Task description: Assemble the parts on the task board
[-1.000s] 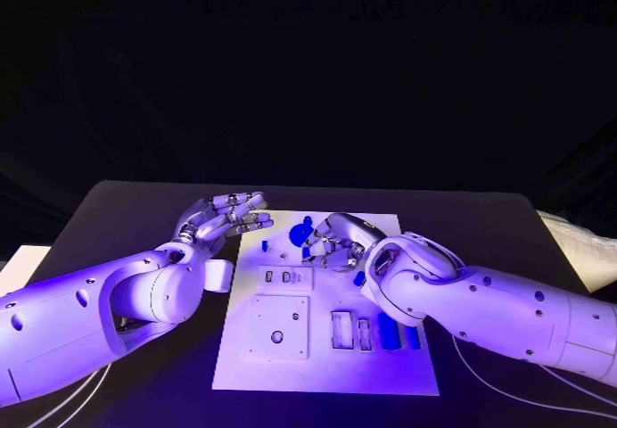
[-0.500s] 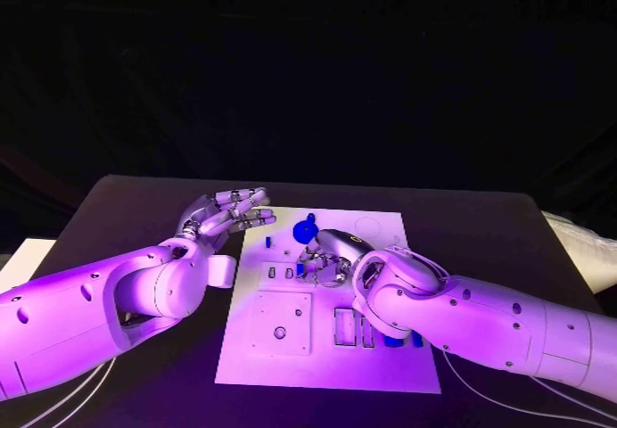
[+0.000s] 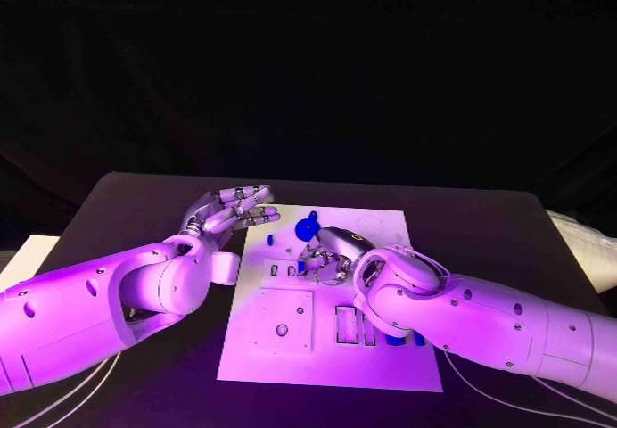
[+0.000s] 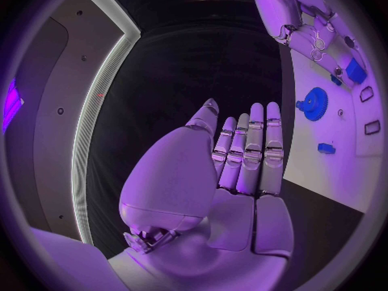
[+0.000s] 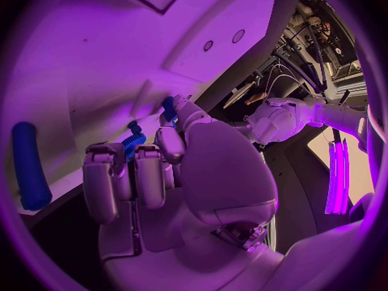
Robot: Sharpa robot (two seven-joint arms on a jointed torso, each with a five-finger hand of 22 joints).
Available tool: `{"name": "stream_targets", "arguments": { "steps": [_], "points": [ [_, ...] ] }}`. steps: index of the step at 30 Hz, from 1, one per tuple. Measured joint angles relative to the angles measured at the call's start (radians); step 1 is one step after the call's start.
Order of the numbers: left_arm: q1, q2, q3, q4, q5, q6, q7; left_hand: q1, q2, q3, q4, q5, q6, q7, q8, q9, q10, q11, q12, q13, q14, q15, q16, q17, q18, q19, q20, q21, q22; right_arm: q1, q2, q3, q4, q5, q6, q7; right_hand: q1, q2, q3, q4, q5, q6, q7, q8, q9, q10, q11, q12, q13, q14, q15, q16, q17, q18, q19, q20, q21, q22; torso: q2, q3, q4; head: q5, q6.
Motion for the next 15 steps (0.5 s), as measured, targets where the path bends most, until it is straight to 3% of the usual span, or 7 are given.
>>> {"name": "stream_targets", "arguments": {
  "steps": [8, 15],
  "points": [
    [0.000, 0.001, 0.000, 0.001, 0.000, 0.001, 0.000, 0.000, 0.000, 0.000, 0.000, 0.000, 0.000, 0.000, 0.000, 0.000, 0.000, 0.000, 0.000, 0.000, 0.000, 0.000, 0.000, 0.000, 0.000, 0.000, 0.000, 0.000, 0.000, 0.001, 0.005, 0.001, -0.008, -0.007, 0.009, -0.001, -0.017, -0.017, 0.000, 0.000, 0.000, -0.006, 0.009, -0.009, -0.001, -0.009, -0.009, -0.047, -0.027, 0.000, 0.000, -0.006, 0.000, 0.000, 0.000, 0.000, -0.004, 0.000, 0.000, -0.0005, 0.0001, 0.000, -0.001],
    [0.000, 0.002, 0.000, 0.001, 0.001, 0.002, 0.000, 0.000, 0.000, 0.000, 0.000, 0.000, 0.000, 0.000, 0.000, 0.000, 0.000, 0.000, 0.000, 0.000, 0.000, 0.000, 0.000, 0.000, 0.000, 0.000, 0.000, -0.001, 0.000, 0.000, 0.010, -0.002, -0.019, -0.014, 0.013, 0.001, -0.036, -0.036, 0.003, 0.003, 0.009, -0.034, 0.022, -0.013, -0.007, -0.036, 0.004, -0.100, -0.059, -0.001, 0.001, -0.011, 0.000, 0.000, 0.000, 0.000, -0.008, 0.001, 0.000, -0.0005, 0.0010, -0.001, -0.001]
  ]
}}
